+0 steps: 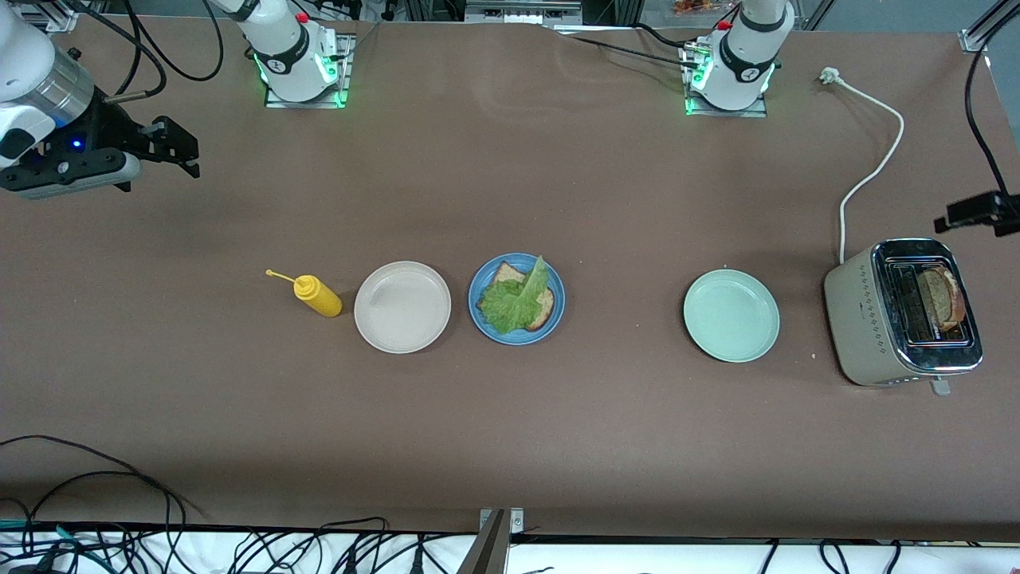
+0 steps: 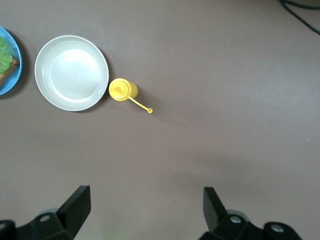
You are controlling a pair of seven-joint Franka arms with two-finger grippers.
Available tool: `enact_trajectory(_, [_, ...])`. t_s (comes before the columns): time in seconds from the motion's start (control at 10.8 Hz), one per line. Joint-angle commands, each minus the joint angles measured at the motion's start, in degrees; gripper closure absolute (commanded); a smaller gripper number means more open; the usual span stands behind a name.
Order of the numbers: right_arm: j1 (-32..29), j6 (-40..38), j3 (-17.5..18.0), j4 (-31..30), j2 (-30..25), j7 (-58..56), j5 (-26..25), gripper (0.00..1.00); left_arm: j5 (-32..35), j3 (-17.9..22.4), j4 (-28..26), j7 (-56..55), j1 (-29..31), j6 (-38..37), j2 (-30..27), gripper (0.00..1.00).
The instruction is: Make sandwich in blue plate with both arms
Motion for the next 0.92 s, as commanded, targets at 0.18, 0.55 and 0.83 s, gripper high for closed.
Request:
enact_trajectory(0.18, [-0.82,1.2,-1.63,-1.98,-4.39,2.19,-0.91,0.0,9.07,-0.65,3.68,1.86,3.64,12.14,13.75,0.0])
enact_trajectory(0.55, [-1.43,3.39,-3.82,-0.41,-1.24,2.8,-0.21,0.0,9.6,-0.65,2.02,1.42,3.65,17.14,16.05,0.22])
enact_trajectory(0.83, [-1.61,3.14,-5.86,8.03,6.32,2.36,-0.12,0.0,9.69,-0.65,2.1,1.51,3.38,17.42,16.05,1.0])
